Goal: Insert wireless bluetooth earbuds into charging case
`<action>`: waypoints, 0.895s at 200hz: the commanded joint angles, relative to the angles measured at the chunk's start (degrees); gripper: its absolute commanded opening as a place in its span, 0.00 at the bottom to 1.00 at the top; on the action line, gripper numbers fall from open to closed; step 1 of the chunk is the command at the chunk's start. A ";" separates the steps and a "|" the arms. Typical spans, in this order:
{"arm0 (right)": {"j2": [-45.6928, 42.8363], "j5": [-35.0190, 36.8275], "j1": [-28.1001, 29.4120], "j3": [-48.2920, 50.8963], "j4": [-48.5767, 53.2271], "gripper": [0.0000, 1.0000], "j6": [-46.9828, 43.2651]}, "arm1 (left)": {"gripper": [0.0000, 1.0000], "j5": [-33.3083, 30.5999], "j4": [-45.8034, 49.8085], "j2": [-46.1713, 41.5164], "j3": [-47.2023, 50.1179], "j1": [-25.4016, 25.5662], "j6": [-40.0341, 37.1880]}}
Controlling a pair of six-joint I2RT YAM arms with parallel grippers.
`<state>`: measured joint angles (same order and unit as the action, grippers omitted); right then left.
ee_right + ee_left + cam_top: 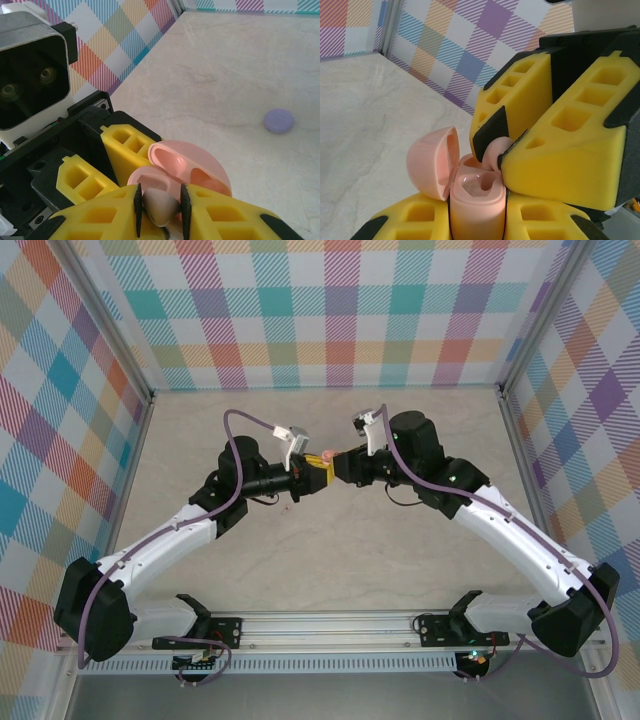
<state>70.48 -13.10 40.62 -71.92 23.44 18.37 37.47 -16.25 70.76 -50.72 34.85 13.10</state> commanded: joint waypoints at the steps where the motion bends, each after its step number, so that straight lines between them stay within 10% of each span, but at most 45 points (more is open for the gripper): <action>1: 0.54 -2.63 0.96 -2.44 1.00 0.30 -0.62 | 0.09 1.01 -1.59 -1.51 -1.44 0.74 -1.68; 179: -0.77 1.65 0.87 -3.31 2.14 0.53 0.52 | 0.09 3.12 -0.14 -2.56 -0.70 0.87 -3.88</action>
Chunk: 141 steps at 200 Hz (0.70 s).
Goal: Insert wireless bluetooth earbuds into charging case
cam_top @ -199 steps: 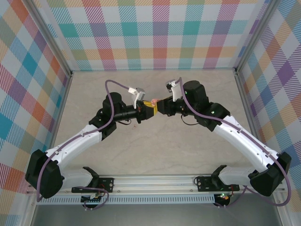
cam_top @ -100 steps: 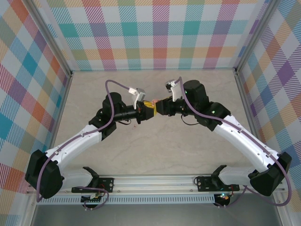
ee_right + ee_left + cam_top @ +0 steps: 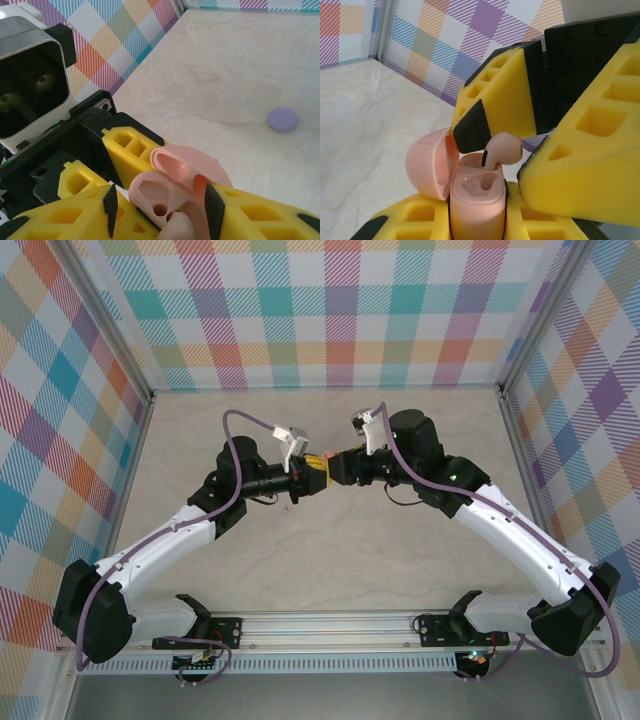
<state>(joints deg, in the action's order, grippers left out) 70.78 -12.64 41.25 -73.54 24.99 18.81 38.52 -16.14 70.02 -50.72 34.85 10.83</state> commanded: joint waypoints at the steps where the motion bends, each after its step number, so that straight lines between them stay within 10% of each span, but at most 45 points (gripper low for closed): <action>1: -1.08 1.21 0.23 -1.70 0.63 0.53 0.09 | 0.09 2.12 -0.23 -1.77 -0.74 0.90 -1.60; 141: -2.69 4.68 0.27 -1.61 2.92 0.60 0.09 | 0.07 -2.62 1.20 -3.60 -0.34 0.92 -2.94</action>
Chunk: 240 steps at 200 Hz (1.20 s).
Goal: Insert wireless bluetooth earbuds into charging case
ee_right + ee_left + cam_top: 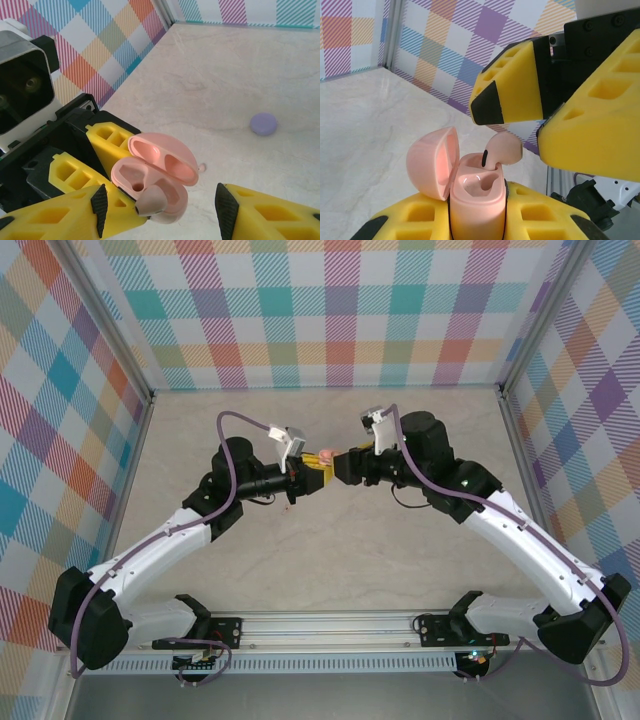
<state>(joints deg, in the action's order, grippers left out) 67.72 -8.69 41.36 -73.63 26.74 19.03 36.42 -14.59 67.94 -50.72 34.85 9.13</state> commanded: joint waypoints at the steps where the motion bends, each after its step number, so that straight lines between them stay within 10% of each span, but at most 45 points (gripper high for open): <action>1: 0.38 0.75 0.14 -1.52 1.23 0.60 -0.13 | 0.07 -0.54 -0.35 -1.51 -0.34 0.92 -1.27; 155: 0.63 7.30 0.14 -1.93 3.72 0.59 0.79 | 0.10 -1.76 1.58 -3.08 -0.49 0.90 -2.22; 207: 1.41 23.43 -0.94 -1.31 10.35 0.62 7.37 | 0.11 -6.00 5.62 -3.97 -1.70 0.92 -1.86; 240: 7.02 18.36 -5.00 -1.53 14.49 0.63 10.21 | 0.12 -6.92 7.66 -7.07 -2.27 0.92 -2.83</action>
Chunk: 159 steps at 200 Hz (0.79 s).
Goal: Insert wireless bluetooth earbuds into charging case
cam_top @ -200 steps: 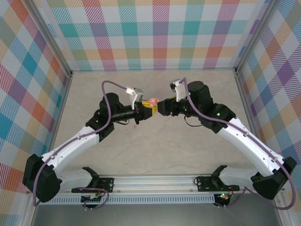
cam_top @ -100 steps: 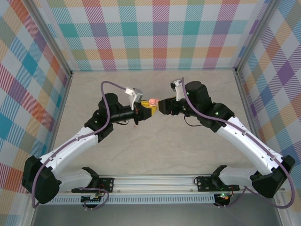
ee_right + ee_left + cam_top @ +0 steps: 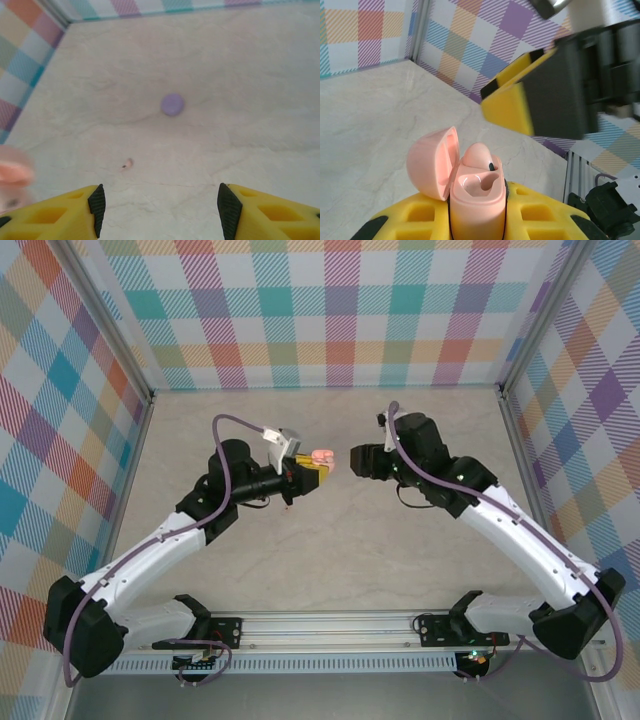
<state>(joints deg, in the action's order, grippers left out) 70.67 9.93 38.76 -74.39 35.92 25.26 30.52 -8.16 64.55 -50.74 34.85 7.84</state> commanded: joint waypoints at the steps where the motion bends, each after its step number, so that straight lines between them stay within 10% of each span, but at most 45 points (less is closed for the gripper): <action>1: 4.32 -0.62 -2.52 -0.72 5.30 0.63 3.95 | 0.12 -1.01 1.36 -3.80 -2.25 0.88 -1.61; 89: 24.23 -22.75 -3.71 -1.86 -0.75 0.59 4.25 | 0.14 -2.16 6.96 -11.11 -3.99 0.92 -3.14; 159: 39.64 -26.10 2.50 -11.02 0.12 0.49 4.75 | 0.14 0.19 7.72 -11.18 -5.59 0.91 -2.65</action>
<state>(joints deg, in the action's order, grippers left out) 107.33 -13.08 38.83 -80.75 35.83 29.36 29.08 -0.32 54.15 -53.54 34.87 5.67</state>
